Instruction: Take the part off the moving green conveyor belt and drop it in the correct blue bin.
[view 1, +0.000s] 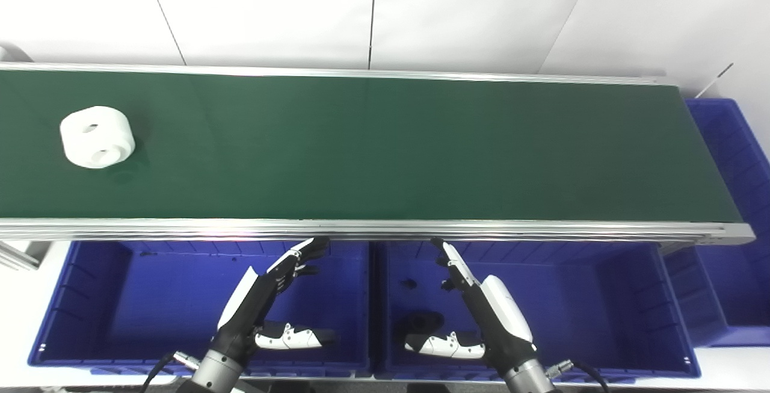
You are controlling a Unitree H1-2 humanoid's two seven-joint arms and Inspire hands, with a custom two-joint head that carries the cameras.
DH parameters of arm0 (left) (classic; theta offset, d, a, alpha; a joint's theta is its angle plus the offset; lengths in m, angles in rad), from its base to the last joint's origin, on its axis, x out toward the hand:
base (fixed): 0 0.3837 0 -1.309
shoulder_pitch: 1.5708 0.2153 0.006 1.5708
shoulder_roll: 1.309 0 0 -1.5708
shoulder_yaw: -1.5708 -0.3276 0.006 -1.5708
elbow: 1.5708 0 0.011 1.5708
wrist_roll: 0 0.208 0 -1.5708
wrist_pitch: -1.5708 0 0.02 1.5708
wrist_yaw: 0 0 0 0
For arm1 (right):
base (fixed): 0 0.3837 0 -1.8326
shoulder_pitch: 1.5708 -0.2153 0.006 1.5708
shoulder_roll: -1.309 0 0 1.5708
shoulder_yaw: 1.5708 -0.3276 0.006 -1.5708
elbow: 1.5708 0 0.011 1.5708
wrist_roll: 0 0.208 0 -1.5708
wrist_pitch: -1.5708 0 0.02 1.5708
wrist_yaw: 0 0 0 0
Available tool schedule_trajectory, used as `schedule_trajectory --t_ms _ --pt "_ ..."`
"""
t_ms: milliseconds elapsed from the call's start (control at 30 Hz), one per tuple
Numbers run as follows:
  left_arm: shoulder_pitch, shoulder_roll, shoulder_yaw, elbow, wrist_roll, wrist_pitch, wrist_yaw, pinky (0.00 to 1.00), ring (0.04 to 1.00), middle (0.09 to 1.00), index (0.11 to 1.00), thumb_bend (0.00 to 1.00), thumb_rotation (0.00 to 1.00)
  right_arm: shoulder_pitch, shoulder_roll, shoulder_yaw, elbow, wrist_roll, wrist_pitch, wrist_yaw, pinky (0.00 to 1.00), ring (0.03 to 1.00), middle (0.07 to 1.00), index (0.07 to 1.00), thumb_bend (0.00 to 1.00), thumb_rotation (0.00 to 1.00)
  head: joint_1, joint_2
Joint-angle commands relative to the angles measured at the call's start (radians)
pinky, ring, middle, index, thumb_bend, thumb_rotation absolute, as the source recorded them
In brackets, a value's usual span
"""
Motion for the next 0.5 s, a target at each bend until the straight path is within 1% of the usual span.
schedule_trajectory --t_ms 0,33,67,100,133,167,200,267,300,333,367,400,433,467 --pt "-0.016 -0.001 -0.020 0.018 0.017 -0.013 0.034 0.79 0.866 0.886 0.863 0.87 0.39 -0.006 -0.007 -0.002 0.030 0.007 -0.088 -0.039 0.74 0.899 0.987 1.000 0.91 0.67 0.040 -0.048" --pt "-0.022 0.001 -0.031 0.030 0.022 -0.013 0.047 0.78 0.862 0.885 0.859 0.87 0.39 -0.010 -0.009 -0.003 0.053 0.005 -0.113 -0.052 0.73 0.891 0.978 1.000 0.91 0.68 0.040 -0.048" --pt "-0.028 0.000 -0.042 0.046 0.025 -0.013 0.059 0.78 0.860 0.884 0.858 0.87 0.38 -0.015 -0.011 -0.003 0.078 0.003 -0.134 -0.065 0.73 0.883 0.970 1.000 0.90 0.67 0.088 -0.090" --pt "-0.030 0.000 -0.050 0.055 0.023 -0.013 0.066 0.77 0.861 0.885 0.856 0.87 0.37 -0.019 -0.012 -0.004 0.096 0.003 -0.150 -0.073 0.72 0.880 0.966 1.000 0.90 0.67 0.088 -0.090" --pt "-0.035 -0.001 -0.060 0.070 0.023 -0.013 0.076 0.76 0.860 0.885 0.853 0.88 0.37 -0.023 -0.014 -0.007 0.115 0.009 -0.163 -0.076 0.71 0.871 0.961 1.000 0.91 0.67 0.143 -0.133" --pt "-0.041 -0.002 -0.070 0.084 0.024 -0.013 0.087 0.75 0.854 0.883 0.849 0.89 0.38 -0.027 -0.016 -0.008 0.134 0.022 -0.177 -0.076 0.71 0.867 0.958 1.000 0.91 0.66 0.163 -0.150" --pt "-0.045 -0.003 -0.079 0.096 0.025 -0.013 0.097 0.74 0.847 0.880 0.845 0.89 0.39 -0.031 -0.018 -0.010 0.150 0.030 -0.187 -0.076 0.70 0.867 0.957 1.000 0.91 0.65 0.177 -0.165" --pt "-0.050 -0.004 -0.091 0.109 0.020 -0.013 0.109 0.72 0.830 0.868 0.827 0.90 0.37 -0.036 -0.022 -0.012 0.168 0.035 -0.189 -0.071 0.70 0.876 0.972 1.000 0.93 0.67 0.194 -0.192" --pt "-0.054 -0.004 -0.099 0.117 0.020 -0.013 0.118 0.72 0.829 0.867 0.825 0.90 0.37 -0.038 -0.023 -0.013 0.178 0.038 -0.190 -0.070 0.70 0.877 0.973 1.000 0.93 0.67 0.207 -0.211" --pt "-0.058 -0.002 -0.108 0.122 0.022 -0.013 0.129 0.71 0.826 0.865 0.821 0.90 0.37 -0.040 -0.024 -0.013 0.186 0.043 -0.193 -0.067 0.70 0.877 0.975 1.000 0.93 0.67 0.207 -0.211" --pt "-0.064 -0.001 -0.120 0.130 0.027 -0.013 0.146 0.71 0.823 0.864 0.819 0.90 0.36 -0.044 -0.025 -0.013 0.201 0.050 -0.202 -0.069 0.70 0.879 0.977 1.000 0.93 0.67 0.220 -0.227" --pt "-0.070 0.001 -0.132 0.136 0.032 -0.013 0.162 0.70 0.819 0.863 0.817 0.89 0.35 -0.046 -0.024 -0.014 0.209 0.058 -0.209 -0.069 0.69 0.875 0.976 1.000 0.93 0.66 0.220 -0.227" --pt "-0.076 0.003 -0.143 0.144 0.034 -0.013 0.175 0.70 0.816 0.864 0.815 0.89 0.35 -0.048 -0.024 -0.016 0.219 0.058 -0.216 -0.073 0.69 0.875 0.975 1.000 0.93 0.66 0.235 -0.241" --pt "-0.081 0.008 -0.154 0.149 0.039 -0.013 0.187 0.70 0.815 0.866 0.816 0.89 0.36 -0.050 -0.022 -0.017 0.225 0.059 -0.221 -0.078 0.71 0.886 0.975 1.000 0.94 0.66 0.235 -0.241"
